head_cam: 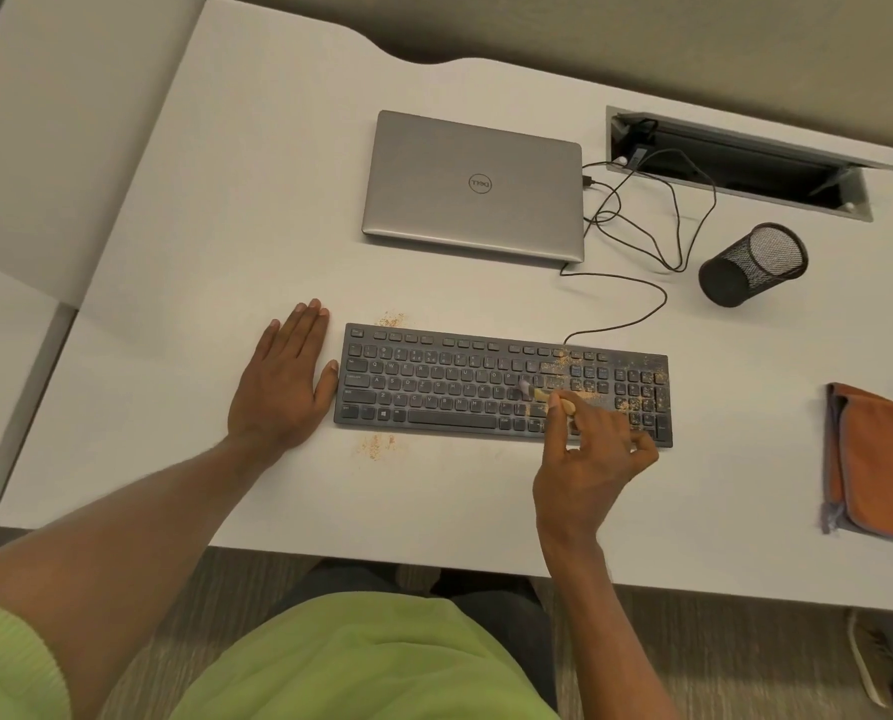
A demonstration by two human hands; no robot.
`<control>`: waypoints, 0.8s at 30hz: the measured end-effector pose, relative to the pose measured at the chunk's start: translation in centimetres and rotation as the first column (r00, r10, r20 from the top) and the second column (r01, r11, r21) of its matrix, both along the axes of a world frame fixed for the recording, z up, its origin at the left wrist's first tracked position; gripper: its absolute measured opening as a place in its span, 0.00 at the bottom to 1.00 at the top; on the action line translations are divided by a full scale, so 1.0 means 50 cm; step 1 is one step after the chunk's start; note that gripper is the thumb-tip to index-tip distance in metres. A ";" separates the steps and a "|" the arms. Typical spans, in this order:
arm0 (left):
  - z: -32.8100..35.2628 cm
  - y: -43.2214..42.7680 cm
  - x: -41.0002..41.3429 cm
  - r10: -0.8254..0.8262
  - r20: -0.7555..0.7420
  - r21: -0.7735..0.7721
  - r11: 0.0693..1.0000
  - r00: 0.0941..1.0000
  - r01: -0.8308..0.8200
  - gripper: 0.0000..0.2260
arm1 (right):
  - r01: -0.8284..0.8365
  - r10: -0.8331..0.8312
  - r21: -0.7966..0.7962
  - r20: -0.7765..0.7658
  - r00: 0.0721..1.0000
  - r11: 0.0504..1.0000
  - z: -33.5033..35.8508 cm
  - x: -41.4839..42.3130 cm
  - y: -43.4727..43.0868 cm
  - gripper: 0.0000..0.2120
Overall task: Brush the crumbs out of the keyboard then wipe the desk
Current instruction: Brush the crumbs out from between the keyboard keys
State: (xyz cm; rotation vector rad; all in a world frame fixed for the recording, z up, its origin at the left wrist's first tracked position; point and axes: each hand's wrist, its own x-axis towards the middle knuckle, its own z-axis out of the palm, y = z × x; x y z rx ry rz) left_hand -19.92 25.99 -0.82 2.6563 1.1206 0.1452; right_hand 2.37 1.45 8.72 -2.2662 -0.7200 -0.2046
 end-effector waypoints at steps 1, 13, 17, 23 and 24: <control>0.000 0.000 0.000 0.001 0.000 -0.001 1.000 1.000 -0.001 0.31 | -0.009 0.009 -0.010 -0.003 1.000 1.000 -0.001 -0.001 -0.003 0.04; 0.000 0.001 -0.001 -0.002 0.007 0.003 1.000 1.000 0.002 0.31 | -0.094 0.095 0.025 -0.057 0.994 0.995 0.018 0.002 -0.020 0.04; 0.000 0.001 -0.001 0.000 -0.002 -0.002 1.000 1.000 0.000 0.31 | -0.120 0.115 -0.039 -0.095 0.989 0.992 0.001 0.009 -0.022 0.08; -0.001 0.000 -0.001 -0.003 0.003 0.000 1.000 1.000 0.003 0.31 | 0.012 -0.011 0.022 -0.051 0.999 1.000 0.011 0.004 -0.033 0.04; -0.001 0.000 -0.001 -0.003 0.001 0.001 1.000 1.000 0.003 0.31 | 0.025 -0.023 0.030 -0.051 0.998 0.999 0.011 0.001 -0.031 0.04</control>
